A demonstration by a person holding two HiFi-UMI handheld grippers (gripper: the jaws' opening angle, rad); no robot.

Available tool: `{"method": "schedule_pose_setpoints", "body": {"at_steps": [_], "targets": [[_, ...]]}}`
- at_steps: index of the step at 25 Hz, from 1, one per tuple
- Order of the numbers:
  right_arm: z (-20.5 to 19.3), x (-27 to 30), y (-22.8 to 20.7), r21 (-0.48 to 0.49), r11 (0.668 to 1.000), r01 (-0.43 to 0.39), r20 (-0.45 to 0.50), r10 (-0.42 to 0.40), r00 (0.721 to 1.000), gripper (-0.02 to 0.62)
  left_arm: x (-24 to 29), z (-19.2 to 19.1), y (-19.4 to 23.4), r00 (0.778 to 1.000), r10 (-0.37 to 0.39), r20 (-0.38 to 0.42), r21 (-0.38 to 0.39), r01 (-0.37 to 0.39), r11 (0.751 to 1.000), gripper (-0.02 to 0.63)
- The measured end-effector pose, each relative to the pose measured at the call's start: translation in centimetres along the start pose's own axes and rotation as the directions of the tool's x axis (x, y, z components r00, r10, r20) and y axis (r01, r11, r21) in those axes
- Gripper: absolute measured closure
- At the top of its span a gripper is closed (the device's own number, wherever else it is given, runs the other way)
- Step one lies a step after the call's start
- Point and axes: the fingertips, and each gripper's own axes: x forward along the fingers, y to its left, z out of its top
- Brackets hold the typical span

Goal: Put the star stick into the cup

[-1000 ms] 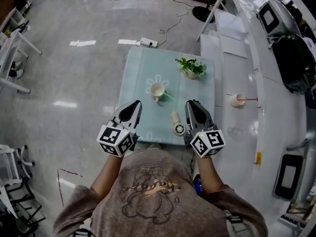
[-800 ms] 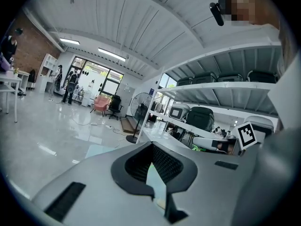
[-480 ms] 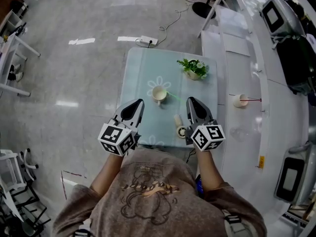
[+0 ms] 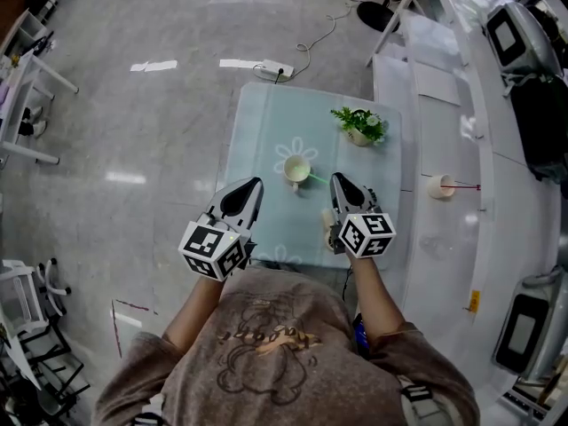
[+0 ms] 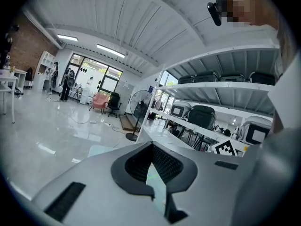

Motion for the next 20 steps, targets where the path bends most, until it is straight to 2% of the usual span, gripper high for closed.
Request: {"method": "schedule_pose_setpoints", "body": {"at_steps": [11,20], "targets": [[-3.4,3.2,-1.1,0.048,0.999,0.012,-0.075,-0.008,0.997,0.575,-0.4,-0.2,1.4,1.0,0.026,-0.006,-0.021,-0.026,0.999,0.584],[-4.8,4.4,-2.4,0.139,0.99,0.016,-0.09,-0.003,0.996,0.575,0.1,-0.5,1.8,0.999,0.03,-0.015,-0.034,-0.03,0.999,0.584]]}}
